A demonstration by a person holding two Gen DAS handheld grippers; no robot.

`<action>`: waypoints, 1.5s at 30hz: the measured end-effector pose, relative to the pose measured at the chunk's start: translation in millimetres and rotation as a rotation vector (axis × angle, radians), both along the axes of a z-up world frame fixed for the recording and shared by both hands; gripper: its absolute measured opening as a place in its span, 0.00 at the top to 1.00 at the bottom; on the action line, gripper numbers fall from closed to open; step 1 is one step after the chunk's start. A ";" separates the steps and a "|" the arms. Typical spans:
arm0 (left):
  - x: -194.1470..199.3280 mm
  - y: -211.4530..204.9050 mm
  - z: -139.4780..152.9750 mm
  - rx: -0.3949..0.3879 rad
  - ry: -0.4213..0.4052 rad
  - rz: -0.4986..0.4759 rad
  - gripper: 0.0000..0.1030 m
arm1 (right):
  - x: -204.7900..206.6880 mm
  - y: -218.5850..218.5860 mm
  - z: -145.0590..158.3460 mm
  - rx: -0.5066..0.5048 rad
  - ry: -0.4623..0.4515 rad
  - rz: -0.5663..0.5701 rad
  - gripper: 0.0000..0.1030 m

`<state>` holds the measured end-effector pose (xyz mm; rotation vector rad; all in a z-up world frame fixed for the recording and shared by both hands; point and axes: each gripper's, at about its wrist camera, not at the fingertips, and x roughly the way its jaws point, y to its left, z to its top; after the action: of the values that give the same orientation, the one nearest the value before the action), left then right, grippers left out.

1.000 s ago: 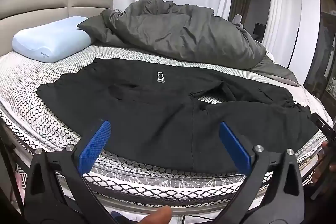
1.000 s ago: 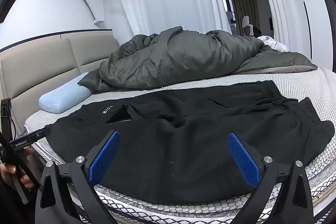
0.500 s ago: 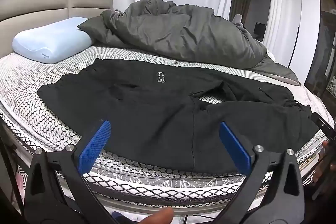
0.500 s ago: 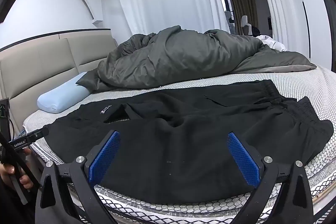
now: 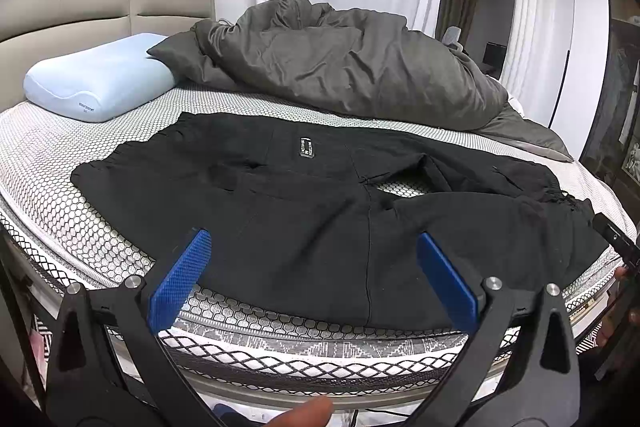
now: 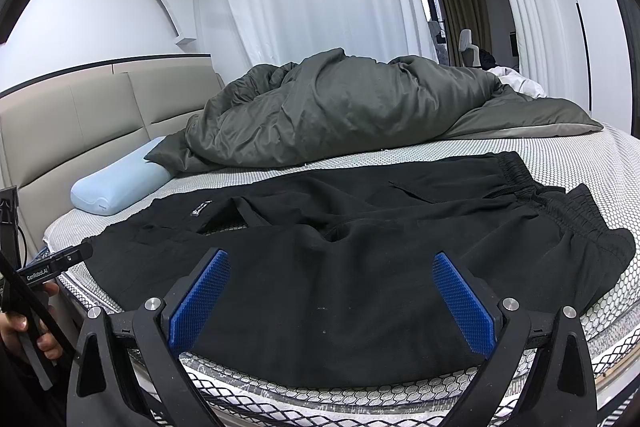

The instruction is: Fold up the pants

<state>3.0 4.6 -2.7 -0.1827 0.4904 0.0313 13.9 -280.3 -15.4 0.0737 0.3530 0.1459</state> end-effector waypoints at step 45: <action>2.2 0.2 -0.6 0.002 -0.003 0.001 0.01 | 0.8 0.0 -0.6 -0.002 0.002 0.000 0.00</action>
<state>5.2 4.8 -3.3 -0.1808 0.4869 0.0327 14.7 -280.2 -16.0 0.0725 0.3554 0.1451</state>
